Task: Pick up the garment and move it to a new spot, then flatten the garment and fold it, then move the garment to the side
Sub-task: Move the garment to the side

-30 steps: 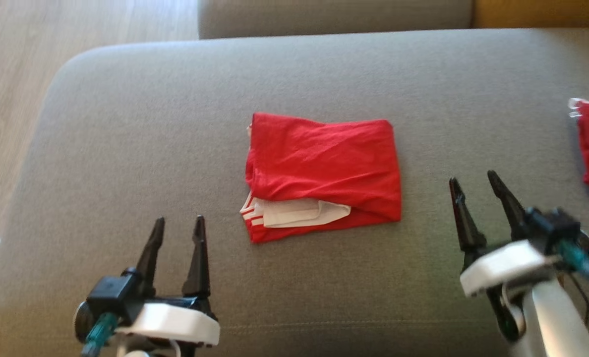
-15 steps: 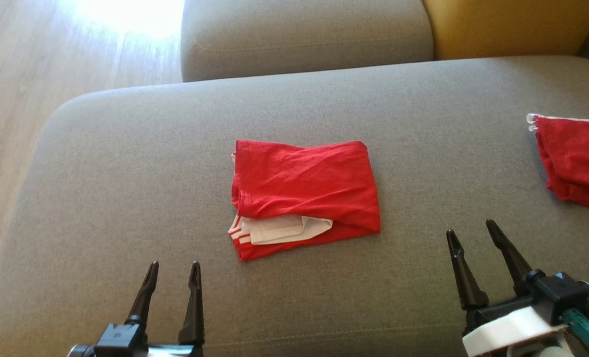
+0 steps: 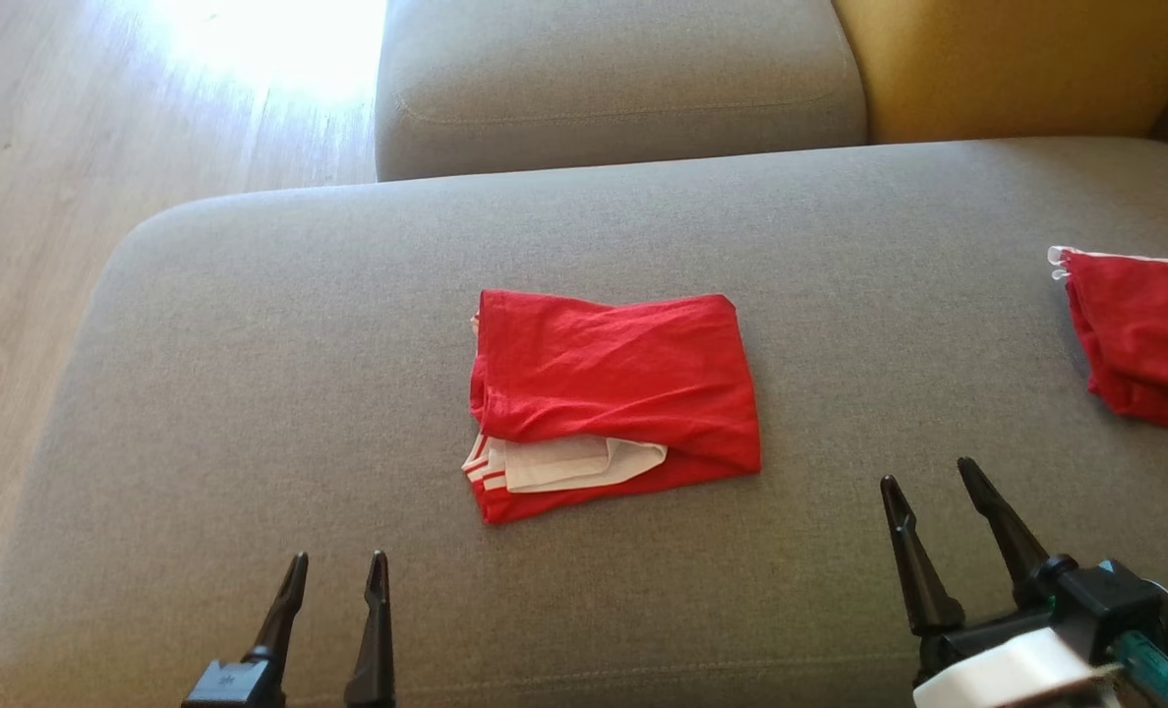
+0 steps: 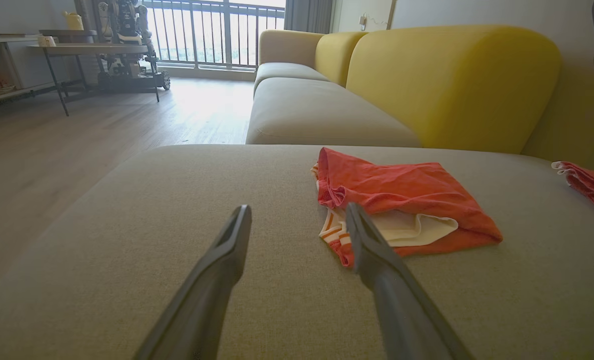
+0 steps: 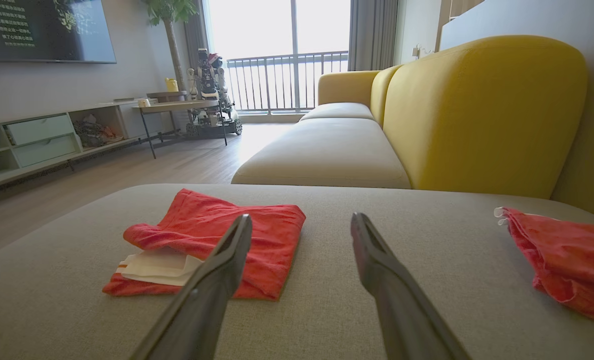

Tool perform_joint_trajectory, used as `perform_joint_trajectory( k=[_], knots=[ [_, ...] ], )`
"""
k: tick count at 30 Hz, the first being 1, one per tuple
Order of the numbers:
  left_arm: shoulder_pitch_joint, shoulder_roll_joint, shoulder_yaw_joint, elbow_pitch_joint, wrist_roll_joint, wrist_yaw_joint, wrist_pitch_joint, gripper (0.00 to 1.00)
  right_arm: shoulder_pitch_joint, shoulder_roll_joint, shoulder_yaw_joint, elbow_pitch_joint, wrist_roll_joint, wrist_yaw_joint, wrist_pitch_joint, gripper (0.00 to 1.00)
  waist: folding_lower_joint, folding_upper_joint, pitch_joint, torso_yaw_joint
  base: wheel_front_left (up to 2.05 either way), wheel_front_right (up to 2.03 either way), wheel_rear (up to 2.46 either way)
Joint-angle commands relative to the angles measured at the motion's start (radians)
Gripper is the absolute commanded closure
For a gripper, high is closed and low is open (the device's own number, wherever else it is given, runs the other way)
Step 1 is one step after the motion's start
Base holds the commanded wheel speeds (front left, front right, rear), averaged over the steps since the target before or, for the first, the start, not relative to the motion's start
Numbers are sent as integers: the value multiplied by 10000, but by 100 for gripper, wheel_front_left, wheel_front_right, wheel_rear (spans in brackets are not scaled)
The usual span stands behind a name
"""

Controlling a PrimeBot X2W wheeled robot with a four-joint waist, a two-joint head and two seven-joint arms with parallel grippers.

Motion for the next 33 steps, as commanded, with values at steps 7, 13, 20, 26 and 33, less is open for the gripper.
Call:
perform_joint_trajectory(
  k=[7, 13, 20, 26, 33],
  knots=[
    [-351, -112, 175, -128, -40, -60, -122, 0, -326, -55, 475, 23, 186, -2, -93, 0, 0, 0, -27, 121, 0, 0, 0],
    [-402, -113, -329, -107, 160, -79, -122, 0, -1505, -55, 1082, 2074, 2200, -2, -93, 0, 0, 0, 103, 332, 0, 0, 0],
    [-554, -113, -668, -48, 244, -67, -122, 0, -3742, -55, 1556, 5323, 4431, -2, 2, 0, 0, 0, 389, 795, 0, 0, 0],
    [-890, -113, -821, -50, 308, -75, -122, 0, -6225, -157, 1240, 8101, 6143, -2, 1206, 0, 0, 0, 924, 1268, 0, 0, 0],
    [-1353, -114, -1055, -56, 441, -91, -122, 0, -7570, -330, 863, 9683, 7513, -2, 2222, 0, 0, 0, 1495, 1578, 0, 0, 0]
  ],
)
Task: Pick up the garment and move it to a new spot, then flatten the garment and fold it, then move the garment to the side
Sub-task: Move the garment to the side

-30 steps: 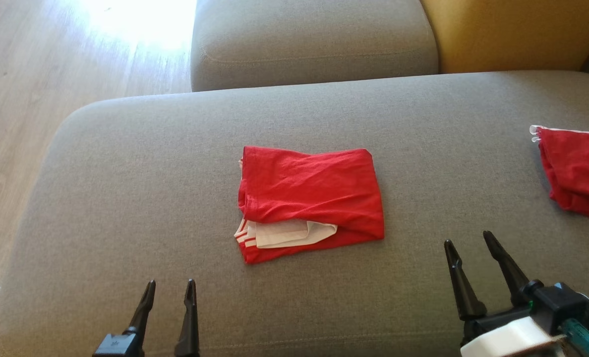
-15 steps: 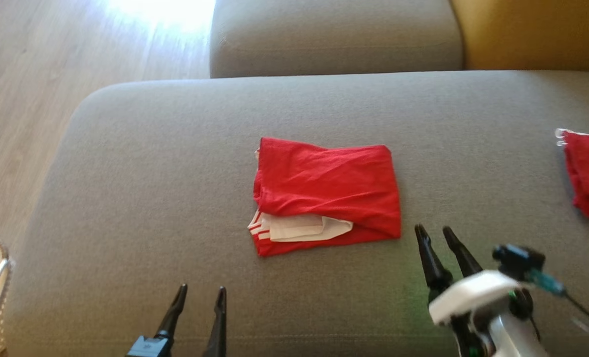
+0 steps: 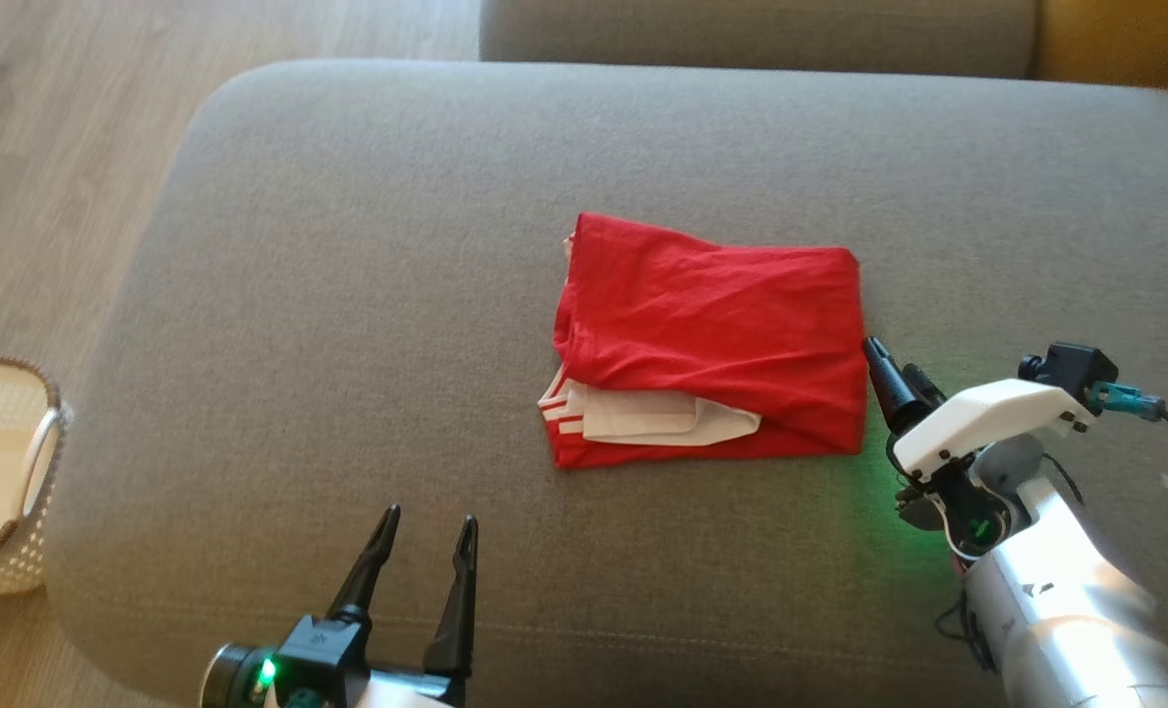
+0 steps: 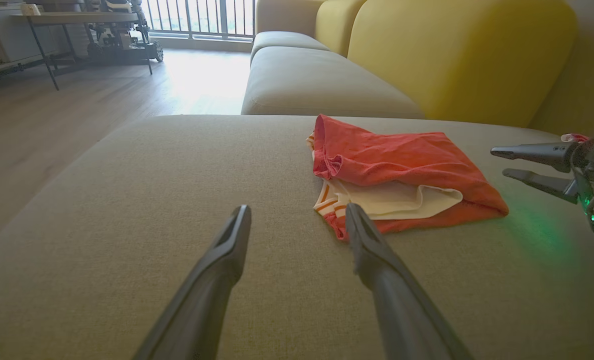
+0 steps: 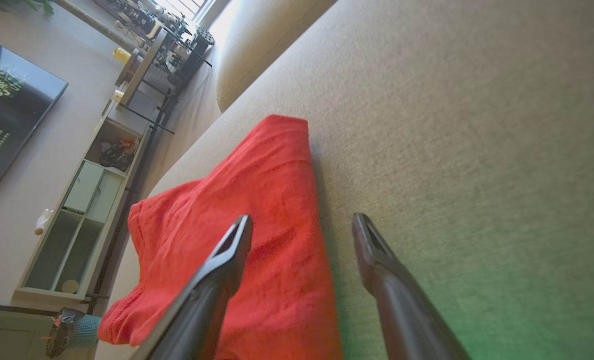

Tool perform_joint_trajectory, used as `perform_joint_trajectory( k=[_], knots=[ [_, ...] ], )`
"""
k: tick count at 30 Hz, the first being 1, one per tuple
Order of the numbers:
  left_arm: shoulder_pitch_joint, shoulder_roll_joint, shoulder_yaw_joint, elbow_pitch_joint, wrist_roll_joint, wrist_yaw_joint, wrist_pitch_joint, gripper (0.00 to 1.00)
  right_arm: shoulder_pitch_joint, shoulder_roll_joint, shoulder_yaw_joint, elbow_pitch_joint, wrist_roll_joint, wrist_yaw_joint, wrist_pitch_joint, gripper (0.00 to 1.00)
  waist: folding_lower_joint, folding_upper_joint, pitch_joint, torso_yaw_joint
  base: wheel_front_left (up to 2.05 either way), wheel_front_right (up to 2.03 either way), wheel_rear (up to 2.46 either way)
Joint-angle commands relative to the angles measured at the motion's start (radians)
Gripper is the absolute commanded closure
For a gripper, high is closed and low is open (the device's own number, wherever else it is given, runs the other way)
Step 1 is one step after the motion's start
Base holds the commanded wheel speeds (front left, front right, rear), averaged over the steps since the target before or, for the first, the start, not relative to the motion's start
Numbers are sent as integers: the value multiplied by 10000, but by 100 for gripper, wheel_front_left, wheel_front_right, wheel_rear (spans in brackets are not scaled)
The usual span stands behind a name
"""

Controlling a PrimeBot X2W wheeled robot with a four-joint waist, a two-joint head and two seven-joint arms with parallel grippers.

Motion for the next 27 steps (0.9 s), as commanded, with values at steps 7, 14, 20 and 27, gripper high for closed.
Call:
perform_joint_trajectory(
  k=[7, 14, 20, 27],
  knots=[
    [-774, -97, 180, -279, 297, -81, -122, 0, -794, 143, 153, 472, 1277, -2, 889, 69, 0, 0, 403, 191, 0, 0, 0],
    [-889, -97, 130, -249, 412, -100, -122, 0, -882, 245, 357, 159, 2285, -2, 1201, 100, 0, 0, 456, -63, 0, 0, 0],
    [-893, -97, 137, -230, 514, -113, -122, 0, -900, 38, 794, -291, 2535, -2, 912, 100, 0, 0, 326, -428, 0, 0, 0],
    [-812, -97, 225, -273, 587, -121, -122, 0, -1210, -679, 1376, -479, 2262, -2, 532, 100, 0, 0, 325, -1105, 0, 0, 0]
  ],
)
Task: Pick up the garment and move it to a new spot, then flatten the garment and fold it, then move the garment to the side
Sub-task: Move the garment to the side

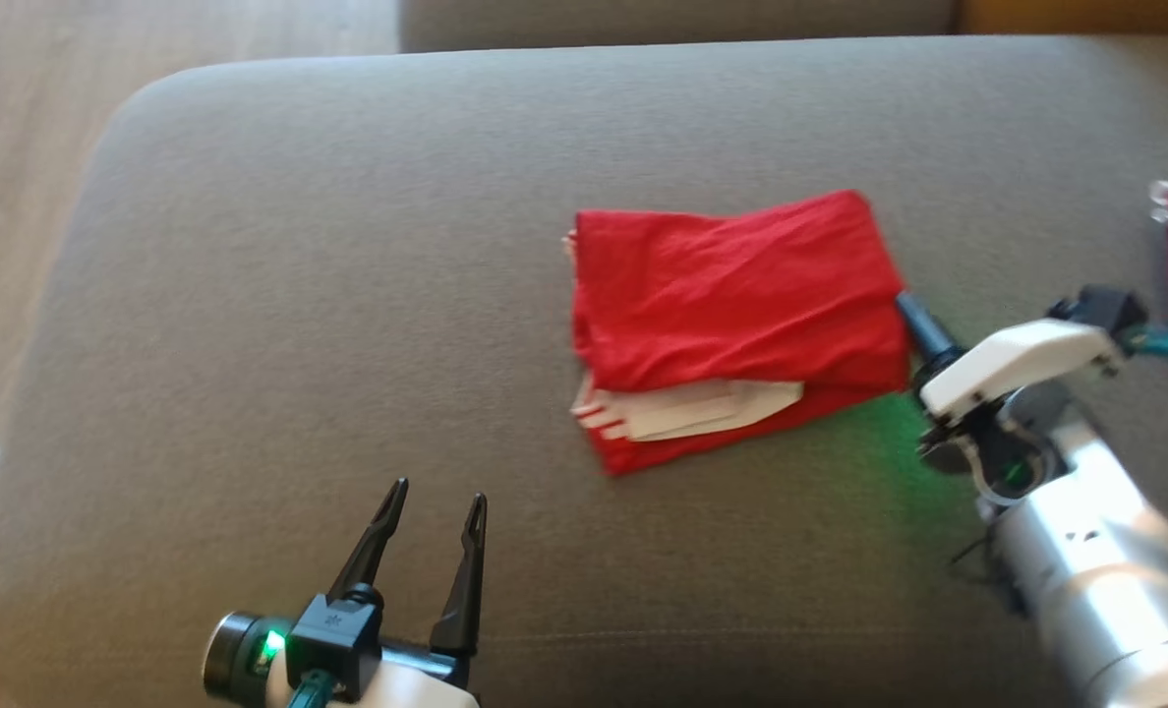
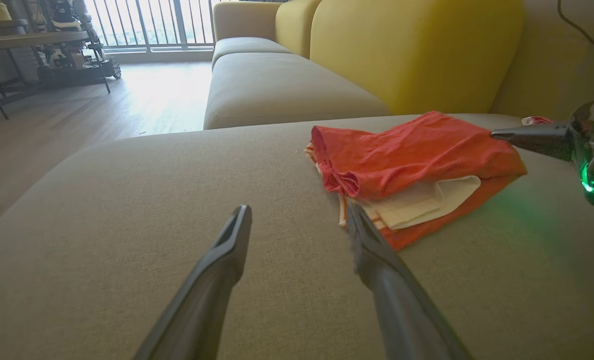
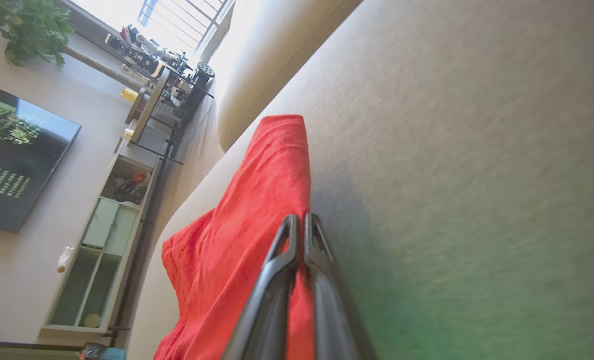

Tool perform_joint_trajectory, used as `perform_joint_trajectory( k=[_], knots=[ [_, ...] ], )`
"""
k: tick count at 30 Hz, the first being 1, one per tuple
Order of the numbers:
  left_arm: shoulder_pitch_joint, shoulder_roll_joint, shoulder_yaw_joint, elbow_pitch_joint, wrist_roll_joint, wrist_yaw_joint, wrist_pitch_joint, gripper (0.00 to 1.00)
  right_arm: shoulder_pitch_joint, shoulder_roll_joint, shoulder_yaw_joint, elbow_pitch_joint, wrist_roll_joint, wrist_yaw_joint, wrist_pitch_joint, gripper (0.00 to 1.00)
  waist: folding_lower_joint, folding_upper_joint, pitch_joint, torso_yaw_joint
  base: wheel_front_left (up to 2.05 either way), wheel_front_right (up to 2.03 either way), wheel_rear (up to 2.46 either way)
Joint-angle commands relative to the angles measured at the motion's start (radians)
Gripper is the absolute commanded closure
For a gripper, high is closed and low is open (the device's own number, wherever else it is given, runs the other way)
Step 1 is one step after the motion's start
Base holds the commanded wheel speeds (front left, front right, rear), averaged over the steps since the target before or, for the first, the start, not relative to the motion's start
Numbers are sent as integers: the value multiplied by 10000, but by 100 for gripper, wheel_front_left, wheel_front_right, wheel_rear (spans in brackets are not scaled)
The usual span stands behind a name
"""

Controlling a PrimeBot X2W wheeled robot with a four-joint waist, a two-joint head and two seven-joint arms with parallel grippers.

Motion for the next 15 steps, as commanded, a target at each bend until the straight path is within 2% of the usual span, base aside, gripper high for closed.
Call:
perform_joint_trajectory(
  k=[1, 10, 15],
  knots=[
    [-321, -93, 297, -317, 71, -27, -122, 0, -540, -183, 217, -330, -129, -2, -167, 100, 0, 0, 41, -321, 0, 0, 0],
    [-596, -78, 297, -355, 235, -136, -122, 0, -1890, -1653, 524, 39, -869, -2, -713, 100, 0, 0, 340, -1696, 0, 0, 0],
    [-816, -12, 298, -329, 319, -238, -122, 0, -2517, -2414, 497, 339, -1162, -2, -975, 100, 0, 0, 501, -2215, 0, 0, 0]
  ],
)
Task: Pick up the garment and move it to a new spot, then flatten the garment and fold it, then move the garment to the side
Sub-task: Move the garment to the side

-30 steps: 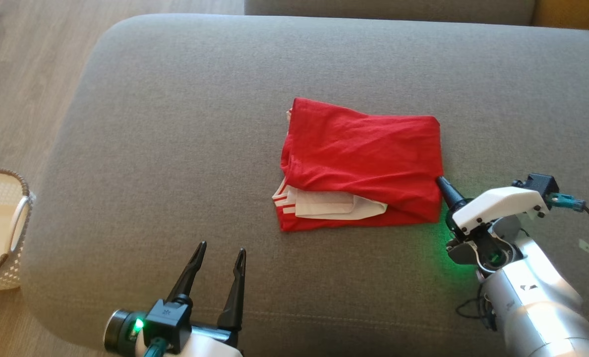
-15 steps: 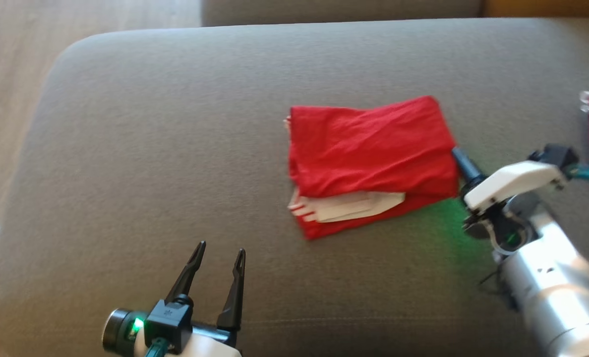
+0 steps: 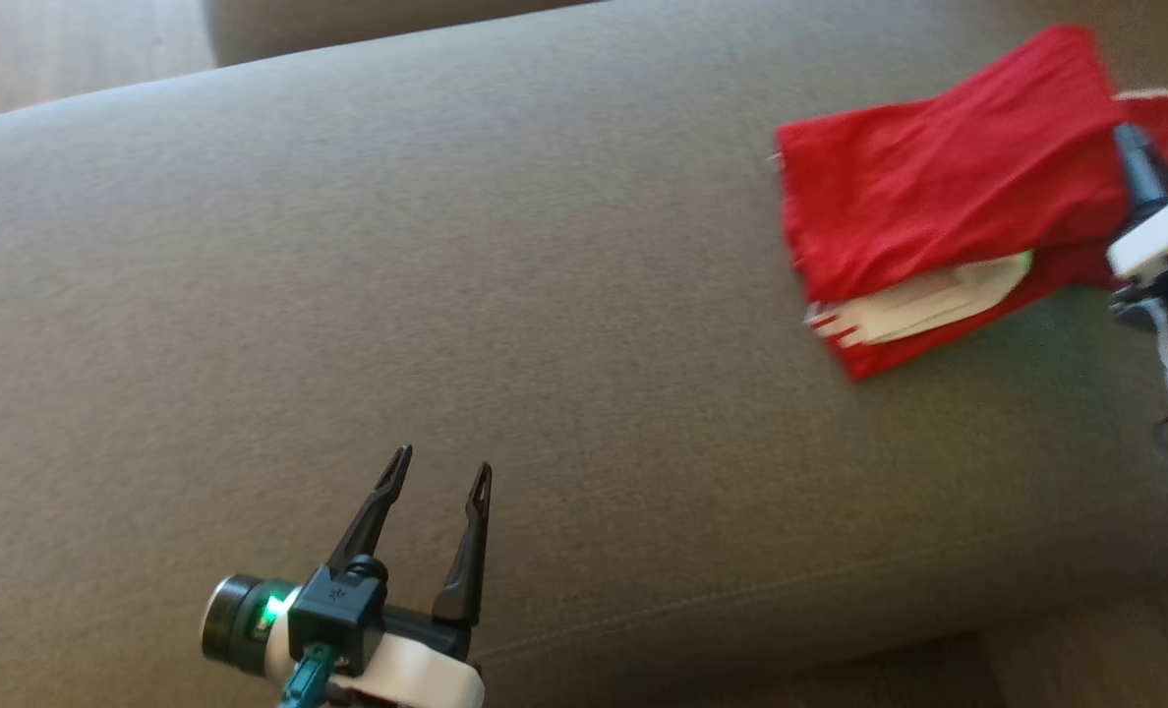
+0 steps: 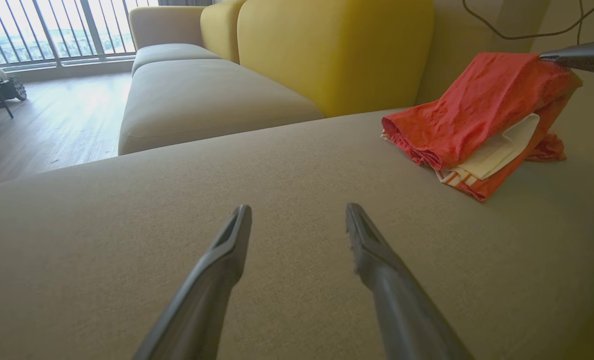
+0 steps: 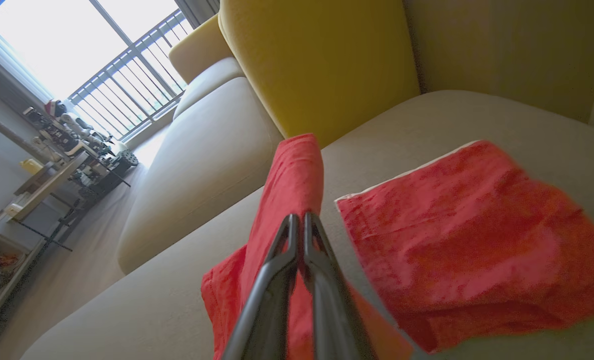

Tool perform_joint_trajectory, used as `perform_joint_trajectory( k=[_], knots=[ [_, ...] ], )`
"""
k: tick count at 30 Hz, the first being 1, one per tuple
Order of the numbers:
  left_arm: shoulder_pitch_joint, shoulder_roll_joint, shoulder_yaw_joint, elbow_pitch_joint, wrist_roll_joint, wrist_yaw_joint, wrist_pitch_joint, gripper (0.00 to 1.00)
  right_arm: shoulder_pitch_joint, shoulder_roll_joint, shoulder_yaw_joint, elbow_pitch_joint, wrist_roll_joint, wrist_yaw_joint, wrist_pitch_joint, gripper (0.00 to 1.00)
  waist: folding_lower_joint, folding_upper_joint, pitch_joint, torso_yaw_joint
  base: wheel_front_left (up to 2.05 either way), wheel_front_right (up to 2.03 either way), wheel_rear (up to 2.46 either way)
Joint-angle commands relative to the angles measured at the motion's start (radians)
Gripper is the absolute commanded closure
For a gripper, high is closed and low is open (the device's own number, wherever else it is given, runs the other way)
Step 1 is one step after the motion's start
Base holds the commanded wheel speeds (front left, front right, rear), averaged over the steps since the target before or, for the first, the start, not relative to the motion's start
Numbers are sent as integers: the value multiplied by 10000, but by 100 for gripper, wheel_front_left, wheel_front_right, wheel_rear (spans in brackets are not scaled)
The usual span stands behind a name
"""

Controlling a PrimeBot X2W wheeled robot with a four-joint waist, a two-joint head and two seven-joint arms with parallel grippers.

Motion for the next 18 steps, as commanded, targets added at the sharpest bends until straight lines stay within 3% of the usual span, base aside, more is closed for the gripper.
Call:
perform_joint_trajectory(
  k=[1, 8, 15, 16, 17, 18],
  knots=[
    [-362, -14, 288, -302, 64, -64, -122, 0, -393, -235, 126, -227, -167, -2, -172, 100, 0, 0, 131, -242, 0, 0, 0],
    [-595, 149, 393, -267, 90, -137, -122, 0, -1047, -1133, 343, 723, -1113, -2, -901, 100, 0, 0, 316, -494, 0, 0, 0],
    [-858, 412, 556, -286, 133, -168, -122, 0, -1625, -1327, 216, 1764, -1505, -2, -1389, 100, 0, 0, 477, -334, 0, 0, 0],
    [-873, 423, 552, -276, 133, -172, -122, 0, -1650, -1353, 200, 1866, -1565, -2, -1443, 87, 0, 0, 482, -295, 0, 0, 0],
    [-878, 426, 544, -267, 131, -171, -122, 0, -1669, -1388, 164, 1961, -1627, -2, -1512, 20, 0, 0, 482, -256, 0, 0, 0],
    [-869, 423, 531, -262, 128, -166, -122, 0, -1684, -1445, 163, 2036, -1751, -2, -1597, 0, 0, 0, 474, -217, 0, 0, 0]
  ],
)
